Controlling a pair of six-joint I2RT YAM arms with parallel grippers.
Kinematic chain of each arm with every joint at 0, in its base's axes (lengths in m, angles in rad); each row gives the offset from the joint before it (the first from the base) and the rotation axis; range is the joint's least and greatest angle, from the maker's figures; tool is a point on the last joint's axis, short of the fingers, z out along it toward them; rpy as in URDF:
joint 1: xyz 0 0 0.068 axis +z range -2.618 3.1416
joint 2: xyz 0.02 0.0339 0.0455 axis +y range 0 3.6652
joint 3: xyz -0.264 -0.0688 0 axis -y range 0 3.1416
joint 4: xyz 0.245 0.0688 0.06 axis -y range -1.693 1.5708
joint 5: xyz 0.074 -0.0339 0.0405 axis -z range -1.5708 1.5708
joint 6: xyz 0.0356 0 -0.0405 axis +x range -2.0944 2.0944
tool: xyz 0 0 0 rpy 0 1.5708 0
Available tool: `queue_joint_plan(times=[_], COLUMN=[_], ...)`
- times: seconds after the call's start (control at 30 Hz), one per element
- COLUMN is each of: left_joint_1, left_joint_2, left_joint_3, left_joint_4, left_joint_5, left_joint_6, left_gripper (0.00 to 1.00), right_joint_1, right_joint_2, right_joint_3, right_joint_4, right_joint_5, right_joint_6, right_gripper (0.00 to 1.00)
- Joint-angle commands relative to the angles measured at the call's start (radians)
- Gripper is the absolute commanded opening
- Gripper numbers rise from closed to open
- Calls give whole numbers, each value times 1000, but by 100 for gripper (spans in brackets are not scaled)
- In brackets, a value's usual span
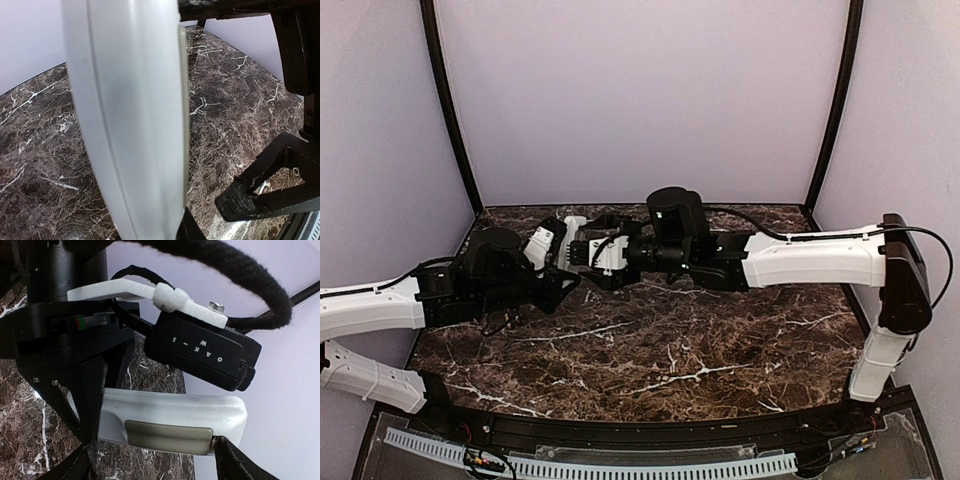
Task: Load the batteries into the remote control
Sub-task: Remove the battery cover from the remote control.
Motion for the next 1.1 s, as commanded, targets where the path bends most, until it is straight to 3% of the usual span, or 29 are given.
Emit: queue_joint_plan(times=[0.0, 1.07], left_joint_1=[-18, -18], left_joint_2=[-38, -15], left_joint_3=[25, 58], left_joint_4=[77, -5], left_joint_5=[2, -191], left_joint_6=[70, 91], left_gripper=[0, 0], right_joint_1=[38, 141], right_joint_2=[46, -84], right_joint_3=[-38, -240], right_joint_4=[-135, -24], right_joint_5=[-5, -6], right_joint_6=[-1, 251], right_gripper=[77, 72])
